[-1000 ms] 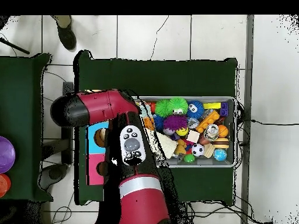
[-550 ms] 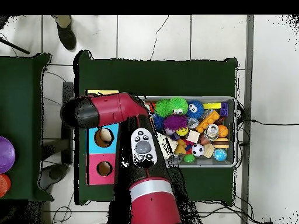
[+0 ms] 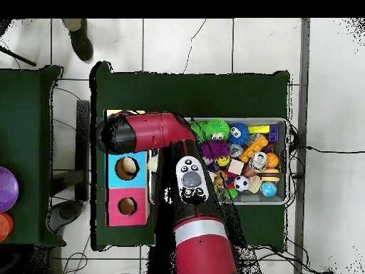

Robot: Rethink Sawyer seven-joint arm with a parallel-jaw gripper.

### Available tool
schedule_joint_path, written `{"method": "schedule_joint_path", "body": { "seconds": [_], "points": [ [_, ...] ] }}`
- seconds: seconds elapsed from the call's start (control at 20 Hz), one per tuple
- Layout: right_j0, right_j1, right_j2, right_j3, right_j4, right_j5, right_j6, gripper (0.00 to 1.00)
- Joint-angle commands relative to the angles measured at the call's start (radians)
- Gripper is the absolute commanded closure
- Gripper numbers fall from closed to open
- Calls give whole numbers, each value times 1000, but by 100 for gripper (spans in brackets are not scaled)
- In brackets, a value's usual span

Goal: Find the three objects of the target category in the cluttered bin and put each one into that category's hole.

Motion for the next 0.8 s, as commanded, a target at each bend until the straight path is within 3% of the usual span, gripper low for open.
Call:
{"method": "schedule_joint_path", "body": {
  "seconds": [0.05,0.8],
  "points": [
    [-21,17,69,118,-49,30,-26,100],
    [14,17,45,134,-50,16,18,100]
  ]
}}
